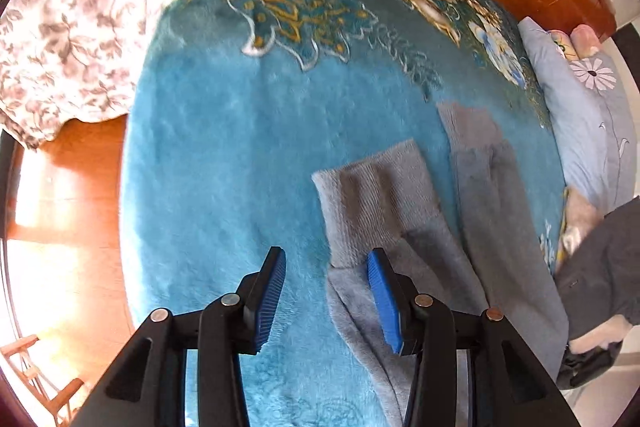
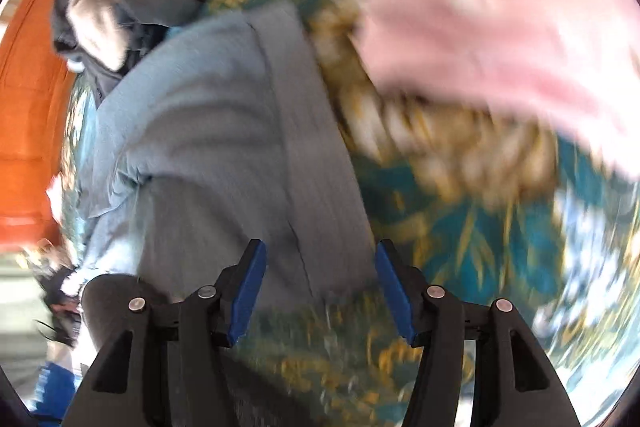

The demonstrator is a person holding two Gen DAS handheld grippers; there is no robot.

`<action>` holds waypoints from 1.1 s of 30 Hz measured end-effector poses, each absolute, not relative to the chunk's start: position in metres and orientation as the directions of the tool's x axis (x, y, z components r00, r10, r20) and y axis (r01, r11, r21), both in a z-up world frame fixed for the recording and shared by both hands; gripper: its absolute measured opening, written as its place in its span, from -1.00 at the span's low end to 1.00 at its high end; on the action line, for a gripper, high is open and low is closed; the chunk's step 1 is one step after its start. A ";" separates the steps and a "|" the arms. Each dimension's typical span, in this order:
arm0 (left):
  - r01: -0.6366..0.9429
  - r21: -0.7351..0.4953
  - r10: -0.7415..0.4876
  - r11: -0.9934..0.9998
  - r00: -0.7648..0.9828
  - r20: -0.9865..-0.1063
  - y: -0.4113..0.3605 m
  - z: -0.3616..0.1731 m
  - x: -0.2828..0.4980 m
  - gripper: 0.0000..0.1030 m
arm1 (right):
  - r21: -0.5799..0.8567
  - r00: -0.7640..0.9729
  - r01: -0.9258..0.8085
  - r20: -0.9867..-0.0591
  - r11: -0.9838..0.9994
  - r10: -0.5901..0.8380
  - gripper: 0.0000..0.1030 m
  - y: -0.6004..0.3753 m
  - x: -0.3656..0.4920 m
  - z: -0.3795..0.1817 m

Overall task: Fold clothes
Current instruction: 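Grasp a sweatpants cuff with the left gripper while the right gripper grips the waist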

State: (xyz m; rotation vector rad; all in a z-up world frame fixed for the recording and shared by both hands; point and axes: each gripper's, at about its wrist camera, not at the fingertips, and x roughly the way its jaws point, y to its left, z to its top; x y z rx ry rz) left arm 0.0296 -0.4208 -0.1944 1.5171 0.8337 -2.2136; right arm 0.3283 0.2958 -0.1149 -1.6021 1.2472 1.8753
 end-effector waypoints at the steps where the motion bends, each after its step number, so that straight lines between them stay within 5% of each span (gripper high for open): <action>1: 0.568 -0.280 0.061 -0.773 -0.374 -0.926 -0.420 -0.198 0.031 -0.09 | 0.406 -0.299 -0.770 -0.911 -0.492 -0.283 0.13 0.293 0.338 -0.121; 8: 0.567 -0.284 0.092 -0.773 -0.343 -0.935 -0.414 -0.224 0.035 -0.09 | 0.589 -0.448 -0.756 -0.784 -0.286 -0.430 0.33 0.268 0.345 -0.155; 12: 0.570 -0.300 0.100 -0.765 -0.355 -0.929 -0.418 -0.228 0.034 -0.10 | 0.587 -0.474 -0.769 -0.790 -0.254 -0.390 0.36 0.261 0.336 -0.165; 15: 0.579 -0.334 0.120 -0.744 -0.376 -0.919 -0.422 -0.227 0.037 -0.38 | 0.591 -0.501 -0.778 -0.789 -0.214 -0.356 0.35 0.262 0.330 -0.163; 16: 0.577 -0.350 0.134 -0.738 -0.383 -0.914 -0.421 -0.226 0.036 -0.68 | 0.596 -0.512 -0.777 -0.786 -0.205 -0.346 0.14 0.262 0.327 -0.161; 19: 0.568 -0.372 0.139 -0.734 -0.411 -0.901 -0.419 -0.211 0.034 -0.82 | 0.574 -0.496 -0.796 -0.801 -0.195 -0.335 -0.78 0.261 0.319 -0.156; 28: 0.442 -0.461 0.158 -0.769 -0.568 -0.807 -0.417 -0.110 0.023 -0.84 | 0.681 -0.629 -0.698 -0.731 -0.224 -0.264 -0.85 0.270 0.315 -0.066; 33: 0.467 -0.410 0.102 -0.783 -0.554 -0.826 -0.442 -0.086 0.042 -0.84 | 0.717 -0.669 -0.641 -0.697 -0.274 -0.260 -0.86 0.267 0.329 -0.015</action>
